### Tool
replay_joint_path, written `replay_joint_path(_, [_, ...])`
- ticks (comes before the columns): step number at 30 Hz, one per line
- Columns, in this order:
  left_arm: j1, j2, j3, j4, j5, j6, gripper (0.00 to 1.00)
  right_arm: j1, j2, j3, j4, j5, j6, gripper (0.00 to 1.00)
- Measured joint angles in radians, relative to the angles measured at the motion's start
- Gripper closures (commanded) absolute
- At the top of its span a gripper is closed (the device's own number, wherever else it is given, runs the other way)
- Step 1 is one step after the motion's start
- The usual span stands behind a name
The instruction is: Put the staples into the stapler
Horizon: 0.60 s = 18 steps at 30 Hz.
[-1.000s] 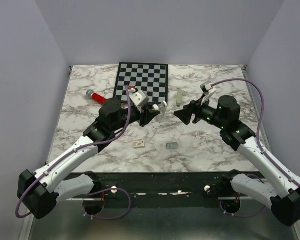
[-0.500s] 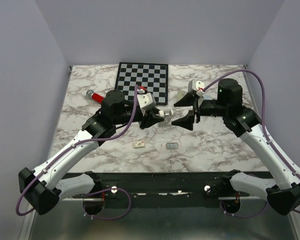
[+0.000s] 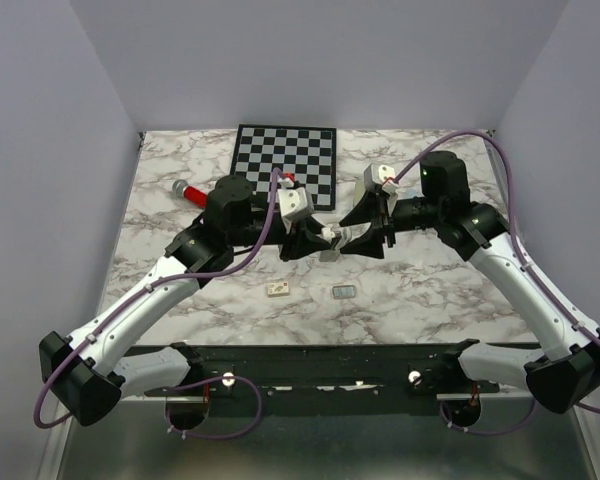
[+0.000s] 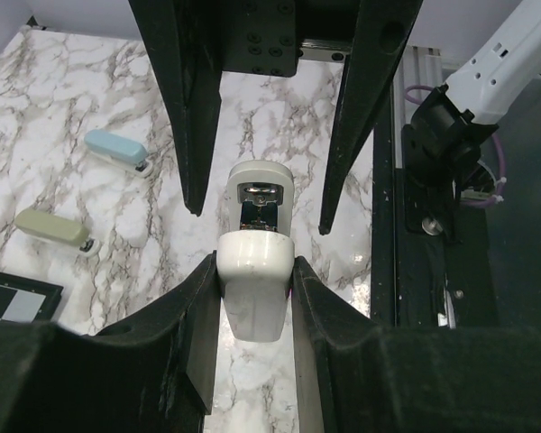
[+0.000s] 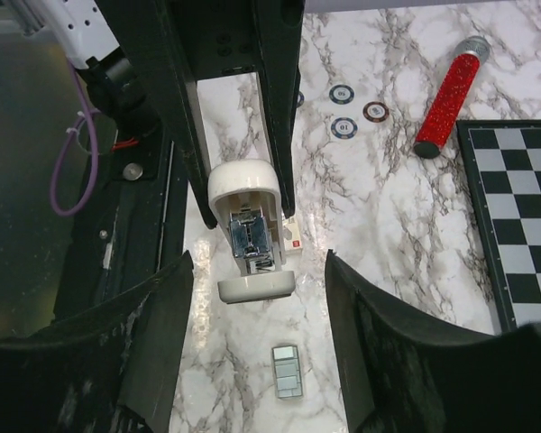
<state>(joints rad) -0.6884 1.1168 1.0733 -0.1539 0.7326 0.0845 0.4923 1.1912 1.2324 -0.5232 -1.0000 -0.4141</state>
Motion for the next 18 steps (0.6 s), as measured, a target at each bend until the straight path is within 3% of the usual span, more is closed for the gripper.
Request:
replay_joint_path(5, [0.000, 0.006, 0.007, -0.014, 0.011, 0.002, 1.00, 0.004, 0.018, 0.010, -0.002, -0.013, -0.007, 0.57])
replay_joint_path(8, [0.008, 0.005, 0.011, -0.012, 0.011, 0.000, 1.00, 0.004, 0.022, 0.010, -0.005, -0.017, -0.010, 0.75])
replay_joint_path(9, [0.015, 0.003, 0.011, -0.012, 0.014, -0.004, 1.00, 0.004, 0.022, 0.010, -0.006, -0.016, -0.014, 0.89])
replay_joint_path(11, [0.033, -0.004, 0.008, -0.008, 0.025, -0.011, 1.00, 0.004, 0.021, 0.010, -0.005, -0.016, -0.017, 0.99])
replay_joint_path(15, [0.101, -0.050, -0.041, 0.056, 0.077, -0.076, 1.00, 0.003, 0.016, 0.006, 0.006, -0.007, -0.009, 0.99])
replay_joint_path(18, [0.207, -0.119, -0.151, 0.234, 0.148, -0.212, 1.00, -0.011, -0.017, -0.050, 0.084, 0.007, 0.037, 0.99])
